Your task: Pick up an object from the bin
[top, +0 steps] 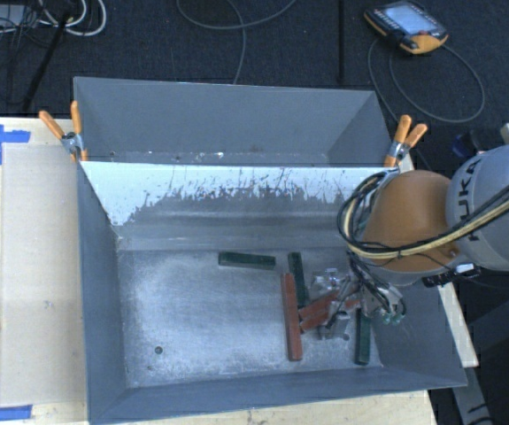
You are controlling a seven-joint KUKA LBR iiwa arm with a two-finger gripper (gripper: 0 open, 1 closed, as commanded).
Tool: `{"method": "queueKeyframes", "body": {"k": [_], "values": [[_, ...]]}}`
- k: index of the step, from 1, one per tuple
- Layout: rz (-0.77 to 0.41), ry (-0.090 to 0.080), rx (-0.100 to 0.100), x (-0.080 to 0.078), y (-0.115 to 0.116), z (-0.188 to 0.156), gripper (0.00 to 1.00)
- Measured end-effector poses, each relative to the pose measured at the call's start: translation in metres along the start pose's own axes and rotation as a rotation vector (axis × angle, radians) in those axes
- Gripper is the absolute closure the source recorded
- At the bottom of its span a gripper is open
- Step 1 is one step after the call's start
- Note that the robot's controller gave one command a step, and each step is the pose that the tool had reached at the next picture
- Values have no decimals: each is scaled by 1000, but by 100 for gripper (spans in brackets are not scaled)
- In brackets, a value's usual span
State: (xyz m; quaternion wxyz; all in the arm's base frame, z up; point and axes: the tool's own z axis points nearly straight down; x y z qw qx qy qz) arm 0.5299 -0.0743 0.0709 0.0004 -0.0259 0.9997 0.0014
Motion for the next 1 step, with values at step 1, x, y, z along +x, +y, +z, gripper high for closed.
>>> {"method": "queueKeyframes", "body": {"k": [1], "values": [[1,0,0,0,0,0,100]]}}
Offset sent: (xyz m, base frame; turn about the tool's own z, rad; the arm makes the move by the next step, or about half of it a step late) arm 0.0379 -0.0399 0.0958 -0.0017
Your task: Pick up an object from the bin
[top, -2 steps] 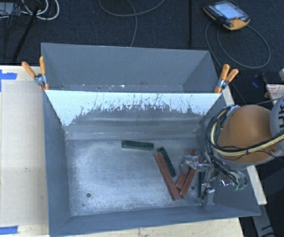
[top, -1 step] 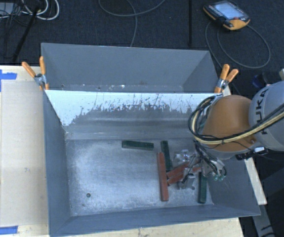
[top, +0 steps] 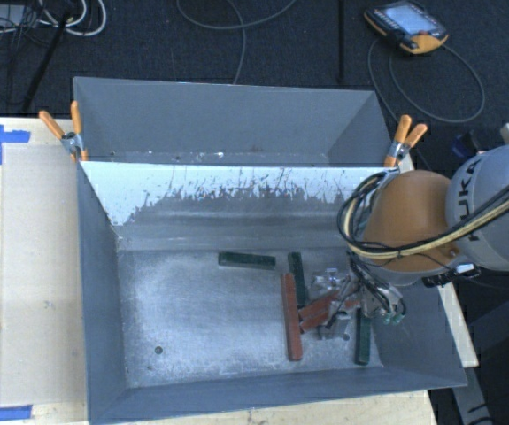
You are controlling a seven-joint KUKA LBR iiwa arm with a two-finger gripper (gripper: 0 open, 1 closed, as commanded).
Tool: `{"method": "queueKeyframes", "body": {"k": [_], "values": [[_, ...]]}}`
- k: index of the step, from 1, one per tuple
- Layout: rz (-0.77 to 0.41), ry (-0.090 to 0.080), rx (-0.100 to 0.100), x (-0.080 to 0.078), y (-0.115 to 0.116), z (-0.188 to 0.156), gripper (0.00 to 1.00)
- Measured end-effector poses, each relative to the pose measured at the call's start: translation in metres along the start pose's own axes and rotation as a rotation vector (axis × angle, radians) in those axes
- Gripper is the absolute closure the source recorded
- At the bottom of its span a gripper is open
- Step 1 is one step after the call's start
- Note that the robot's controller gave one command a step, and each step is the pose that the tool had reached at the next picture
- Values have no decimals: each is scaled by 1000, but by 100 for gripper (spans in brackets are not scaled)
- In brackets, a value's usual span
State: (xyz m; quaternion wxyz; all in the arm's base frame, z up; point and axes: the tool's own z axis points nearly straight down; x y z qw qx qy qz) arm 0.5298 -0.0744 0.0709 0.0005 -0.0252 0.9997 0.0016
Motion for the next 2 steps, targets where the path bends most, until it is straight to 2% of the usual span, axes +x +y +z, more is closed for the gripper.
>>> {"method": "queueKeyframes", "body": {"k": [1,2], "values": [[0,0,2,-36,-41,-95,100],[1,0,1,-36,-41,-95,100]]}}
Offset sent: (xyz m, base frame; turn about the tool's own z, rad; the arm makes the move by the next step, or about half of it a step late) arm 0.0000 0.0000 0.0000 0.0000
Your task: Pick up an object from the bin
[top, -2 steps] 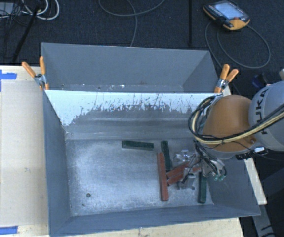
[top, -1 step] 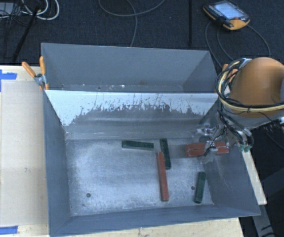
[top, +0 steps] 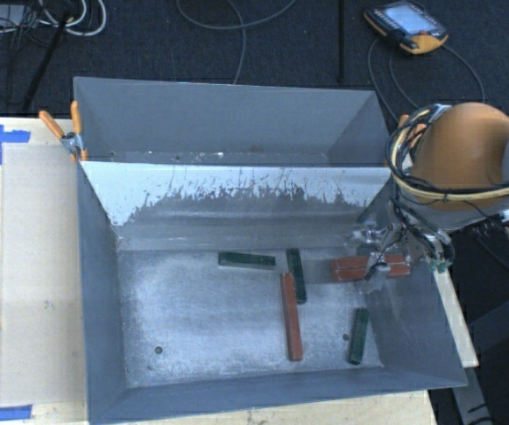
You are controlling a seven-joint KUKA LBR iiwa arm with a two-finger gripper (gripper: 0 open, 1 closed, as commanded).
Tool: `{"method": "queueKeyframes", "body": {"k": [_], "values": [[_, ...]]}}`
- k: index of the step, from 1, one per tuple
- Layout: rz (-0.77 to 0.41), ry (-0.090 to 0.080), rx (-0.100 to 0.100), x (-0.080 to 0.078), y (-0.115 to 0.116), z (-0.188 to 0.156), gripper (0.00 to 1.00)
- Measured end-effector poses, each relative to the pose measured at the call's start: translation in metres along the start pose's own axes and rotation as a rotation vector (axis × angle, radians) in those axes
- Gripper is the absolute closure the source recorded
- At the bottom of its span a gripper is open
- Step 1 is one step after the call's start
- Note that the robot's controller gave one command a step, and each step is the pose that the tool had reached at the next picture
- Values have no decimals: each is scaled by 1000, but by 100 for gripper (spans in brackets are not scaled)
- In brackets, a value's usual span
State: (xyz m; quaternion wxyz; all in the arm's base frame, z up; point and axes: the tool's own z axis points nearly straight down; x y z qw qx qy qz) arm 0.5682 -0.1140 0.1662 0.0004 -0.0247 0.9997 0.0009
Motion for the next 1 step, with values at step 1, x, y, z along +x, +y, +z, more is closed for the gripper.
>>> {"method": "queueKeyframes", "body": {"k": [1], "values": [[9,7,0,3,-2,-49,100]]}}
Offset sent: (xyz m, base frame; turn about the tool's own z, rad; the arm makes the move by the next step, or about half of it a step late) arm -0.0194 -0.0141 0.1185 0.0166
